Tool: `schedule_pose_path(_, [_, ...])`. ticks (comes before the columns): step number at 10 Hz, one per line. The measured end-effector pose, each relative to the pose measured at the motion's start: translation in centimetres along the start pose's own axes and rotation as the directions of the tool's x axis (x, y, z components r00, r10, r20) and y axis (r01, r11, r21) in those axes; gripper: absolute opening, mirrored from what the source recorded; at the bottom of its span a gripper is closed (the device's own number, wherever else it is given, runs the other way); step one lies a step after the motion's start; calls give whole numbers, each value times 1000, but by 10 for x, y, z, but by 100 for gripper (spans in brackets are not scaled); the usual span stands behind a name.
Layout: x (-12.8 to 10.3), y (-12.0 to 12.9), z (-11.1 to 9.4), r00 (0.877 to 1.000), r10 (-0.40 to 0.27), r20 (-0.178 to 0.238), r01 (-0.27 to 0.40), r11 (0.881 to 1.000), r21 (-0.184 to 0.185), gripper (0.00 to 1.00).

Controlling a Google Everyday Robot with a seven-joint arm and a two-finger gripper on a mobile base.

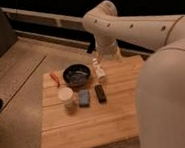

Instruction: Move the arm in a circular motion

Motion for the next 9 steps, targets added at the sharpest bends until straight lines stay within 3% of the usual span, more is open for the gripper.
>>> schedule_pose_path(2, [-21,54,-2,997,-76,20,77,997,-15,65])
schedule_pose_path(4, [-15,115,-9,978,-205,44,205,978,-19,65])
schedule_pose_path(6, [12,165,-20,936,-344,68,346,938,-20,65])
schedule_pose_path(7, [32,184,-25,905,-418,80,420,907,-14,65])
schedule_pose_path(8, [61,203,-32,859,-503,99,506,863,-7,65])
schedule_pose_path(9, [82,212,-35,829,-549,107,553,833,-13,65])
